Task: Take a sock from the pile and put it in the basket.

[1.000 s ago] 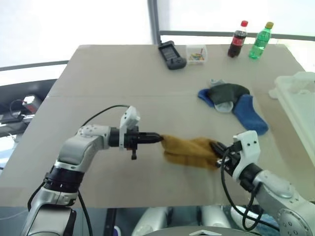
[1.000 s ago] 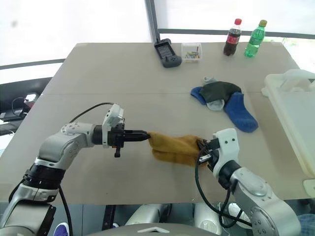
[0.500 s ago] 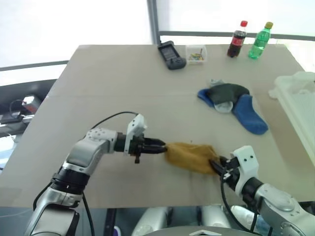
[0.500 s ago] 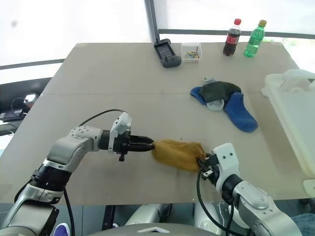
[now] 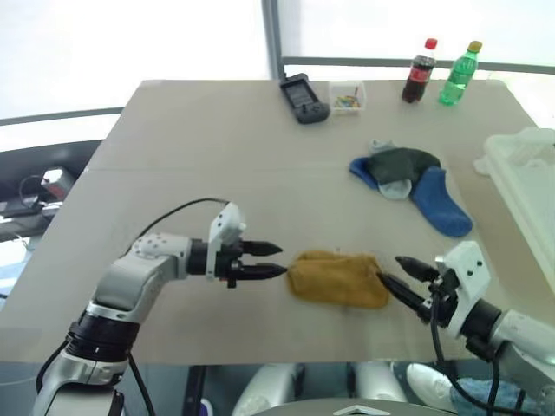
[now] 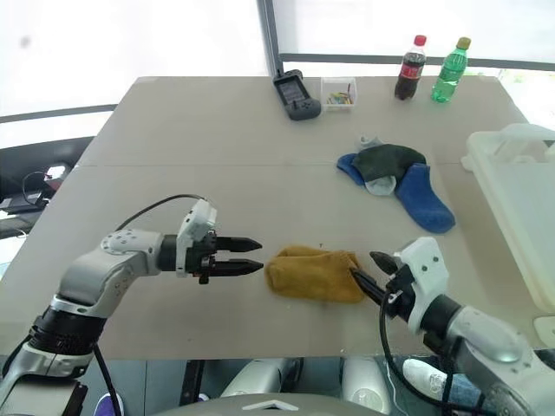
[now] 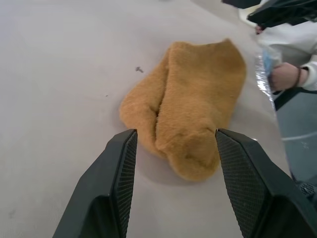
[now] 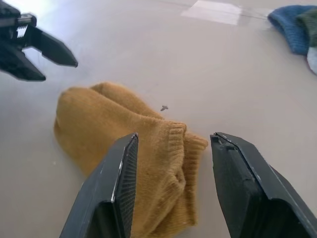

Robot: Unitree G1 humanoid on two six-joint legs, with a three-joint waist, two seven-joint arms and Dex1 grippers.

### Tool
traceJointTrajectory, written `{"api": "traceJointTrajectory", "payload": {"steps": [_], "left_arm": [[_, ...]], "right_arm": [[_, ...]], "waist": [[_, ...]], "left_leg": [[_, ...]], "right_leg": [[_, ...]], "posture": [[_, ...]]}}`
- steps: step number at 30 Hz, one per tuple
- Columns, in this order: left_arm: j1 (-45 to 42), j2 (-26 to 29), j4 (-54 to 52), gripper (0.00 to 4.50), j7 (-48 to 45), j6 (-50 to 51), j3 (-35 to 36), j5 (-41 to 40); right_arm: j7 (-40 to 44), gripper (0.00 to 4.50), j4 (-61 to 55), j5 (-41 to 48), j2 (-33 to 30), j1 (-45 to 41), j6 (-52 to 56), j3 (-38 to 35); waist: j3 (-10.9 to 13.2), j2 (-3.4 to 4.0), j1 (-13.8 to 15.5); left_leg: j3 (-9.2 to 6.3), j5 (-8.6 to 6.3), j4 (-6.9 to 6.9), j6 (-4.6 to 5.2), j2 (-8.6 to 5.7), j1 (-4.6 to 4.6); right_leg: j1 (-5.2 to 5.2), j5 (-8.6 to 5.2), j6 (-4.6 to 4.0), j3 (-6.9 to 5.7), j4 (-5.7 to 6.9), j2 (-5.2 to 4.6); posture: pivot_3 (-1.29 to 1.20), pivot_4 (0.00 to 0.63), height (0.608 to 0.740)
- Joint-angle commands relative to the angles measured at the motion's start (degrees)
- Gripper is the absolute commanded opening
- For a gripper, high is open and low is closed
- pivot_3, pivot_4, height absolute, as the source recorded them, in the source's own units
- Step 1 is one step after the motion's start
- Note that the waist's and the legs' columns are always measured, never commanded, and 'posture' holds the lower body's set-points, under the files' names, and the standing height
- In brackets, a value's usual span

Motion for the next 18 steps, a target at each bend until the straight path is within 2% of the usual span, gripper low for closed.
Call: {"api": "traceJointTrajectory", "payload": {"steps": [1,9,12,17,18], "left_arm": [[1.9,-1.0,-3.8,2.64,3.2,1.0,-0.1,0.1],[4.9,-2.7,-6.6,2.64,7.7,2.5,-0.8,0.0],[5.6,-3.1,-6.6,1.95,8.5,1.7,-1.0,0.3],[6.2,-3.7,-6.2,0.11,9.0,0.0,-0.9,1.0],[6.3,-3.8,-6.1,0.02,8.9,-0.4,-0.8,1.0]], "right_arm": [[2.8,2.35,2.7,-2.1,-2.0,-1.8,-3.0,2.2],[7.8,2.35,8.4,-5.1,-4.9,-5.6,-6.7,7.2],[9.1,2.35,9.6,-5.0,-4.6,-7.4,-7.2,8.5],[10.5,2.35,11.5,-6.0,-4.8,-9.6,-7.2,11.6],[10.7,2.35,11.9,-6.5,-5.0,-9.8,-7.4,12.3]], "waist": [[0.0,0.00,0.1],[0.0,-0.02,0.5],[0.0,-0.02,0.5],[0.0,-0.02,1.1],[0.0,-0.02,1.2]], "left_leg": [[0.00,0.00,0.00,0.00,0.00,0.00],[-0.01,-0.01,0.02,0.01,0.02,-0.08],[0.01,-0.01,0.03,0.01,0.02,-0.07],[0.00,-0.01,0.03,0.01,0.02,-0.08],[0.00,-0.01,0.03,0.01,0.02,-0.09]], "right_leg": [[0.00,0.00,0.00,-0.01,0.00,0.00],[0.01,0.00,0.00,-0.04,-0.02,-0.02],[0.01,0.00,0.00,-0.02,-0.01,-0.02],[0.01,0.00,0.00,-0.03,-0.02,-0.02],[0.01,0.00,0.00,-0.03,-0.02,-0.02]], "posture": [[0.00,0.150,0.740],[0.00,0.150,0.740],[0.00,0.150,0.740],[0.00,0.150,0.740],[0.00,0.150,0.740]]}}
